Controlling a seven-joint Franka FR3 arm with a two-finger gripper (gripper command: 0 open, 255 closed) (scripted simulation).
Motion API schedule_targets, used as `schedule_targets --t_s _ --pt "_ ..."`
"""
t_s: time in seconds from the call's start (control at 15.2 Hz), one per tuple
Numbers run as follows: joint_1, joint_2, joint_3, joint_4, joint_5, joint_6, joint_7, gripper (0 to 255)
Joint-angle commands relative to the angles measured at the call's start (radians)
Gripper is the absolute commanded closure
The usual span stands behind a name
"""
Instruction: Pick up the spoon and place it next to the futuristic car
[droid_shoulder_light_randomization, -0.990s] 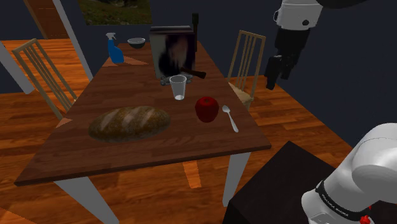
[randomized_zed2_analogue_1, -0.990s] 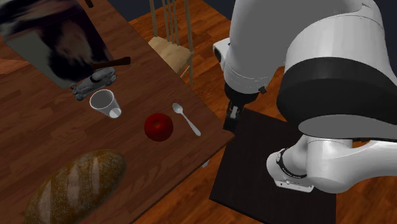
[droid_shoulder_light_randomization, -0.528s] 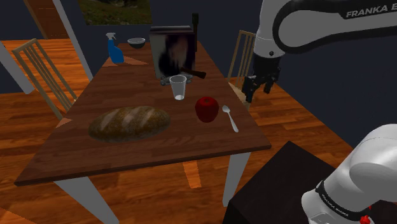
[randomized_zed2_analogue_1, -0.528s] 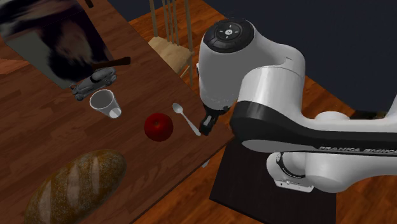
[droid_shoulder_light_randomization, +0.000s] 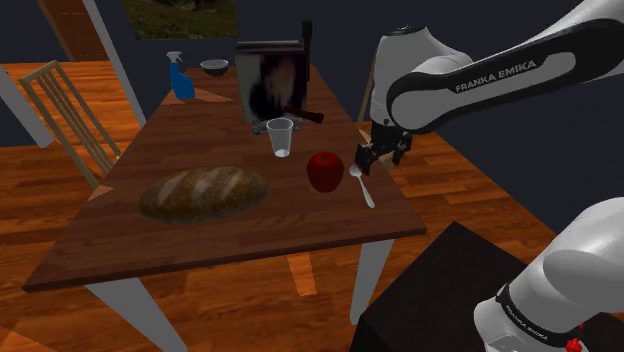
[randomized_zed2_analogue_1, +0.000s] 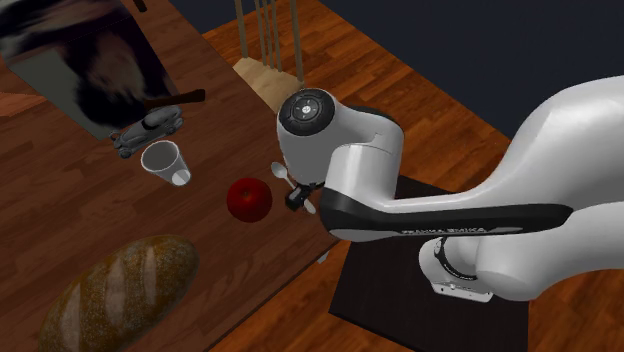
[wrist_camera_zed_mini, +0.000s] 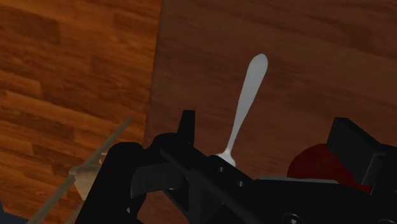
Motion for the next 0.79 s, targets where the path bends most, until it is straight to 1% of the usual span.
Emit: schedule_targets --t_s 0.0,0.2,0.4,0.73 --pt "-0.026 0.073 0.023 0.014 -0.034 0.065 0.072 0" --pt "-0.069 0.188 0.05 0.035 -0.107 0.157 0.185 0" --pt "-0.108 0.308 0.065 0.072 -0.204 0.232 0.314 0" --pt "-0.118 0.361 0.061 0.063 -0.25 0.288 0.349 0"
